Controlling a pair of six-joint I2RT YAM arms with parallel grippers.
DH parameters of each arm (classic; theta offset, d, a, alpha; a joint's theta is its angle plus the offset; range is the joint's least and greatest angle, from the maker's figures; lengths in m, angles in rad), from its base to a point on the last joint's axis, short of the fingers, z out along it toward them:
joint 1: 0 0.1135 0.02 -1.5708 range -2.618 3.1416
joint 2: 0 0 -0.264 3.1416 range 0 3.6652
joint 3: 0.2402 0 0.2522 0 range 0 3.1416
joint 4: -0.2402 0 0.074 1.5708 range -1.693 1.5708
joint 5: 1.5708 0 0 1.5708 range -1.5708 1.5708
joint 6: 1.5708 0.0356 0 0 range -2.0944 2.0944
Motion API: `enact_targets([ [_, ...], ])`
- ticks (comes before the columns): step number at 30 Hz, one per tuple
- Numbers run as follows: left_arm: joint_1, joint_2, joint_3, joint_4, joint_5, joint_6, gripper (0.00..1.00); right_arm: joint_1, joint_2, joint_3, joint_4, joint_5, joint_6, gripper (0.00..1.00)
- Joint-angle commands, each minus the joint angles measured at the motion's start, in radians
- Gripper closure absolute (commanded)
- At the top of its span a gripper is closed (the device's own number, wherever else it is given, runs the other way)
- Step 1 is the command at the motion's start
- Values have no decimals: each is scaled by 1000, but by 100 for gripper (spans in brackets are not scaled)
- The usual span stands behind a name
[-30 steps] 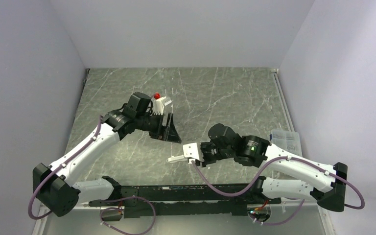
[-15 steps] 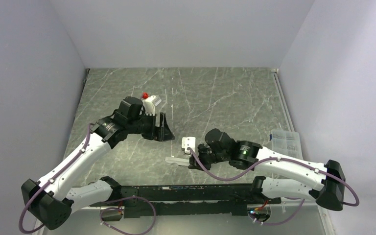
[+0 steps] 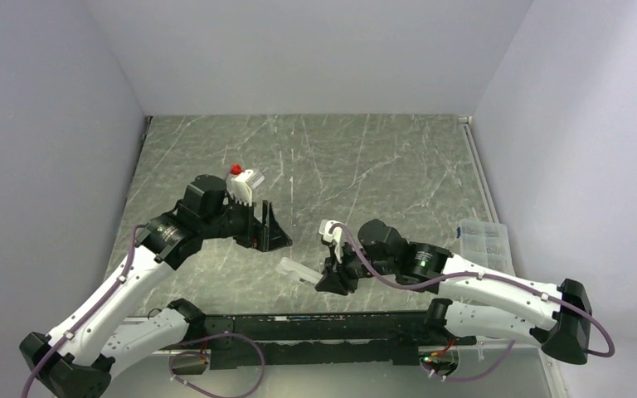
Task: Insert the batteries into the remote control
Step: Adjust the remote control.
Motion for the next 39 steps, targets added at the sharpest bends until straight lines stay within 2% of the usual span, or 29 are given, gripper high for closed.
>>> enact_targets([
  [1, 3, -14, -7, 47, 122, 20, 9, -20, -39, -24, 63, -61, 122, 100],
  [4, 2, -12, -24, 58, 176, 30, 1, -60, -40, -34, 71, -135, 148, 100],
  [9, 2, -6, -52, 86, 275, 38, 1, -175, -33, -25, 55, -326, 150, 100],
  [16, 2, 30, -59, 96, 399, 43, 0, -265, -7, 21, -5, -566, 113, 100],
  [19, 2, 21, -71, 126, 440, 35, 1, -277, 27, 47, -46, -611, 84, 100],
  [25, 1, 6, -85, 165, 566, 20, 3, -286, 40, 46, 40, -701, 150, 100],
  [33, 1, 12, -97, 158, 596, 13, 8, -298, 79, 100, 13, -709, 159, 100],
  [39, -4, 16, -104, 180, 610, -2, 16, -300, 93, 130, 24, -714, 176, 100],
])
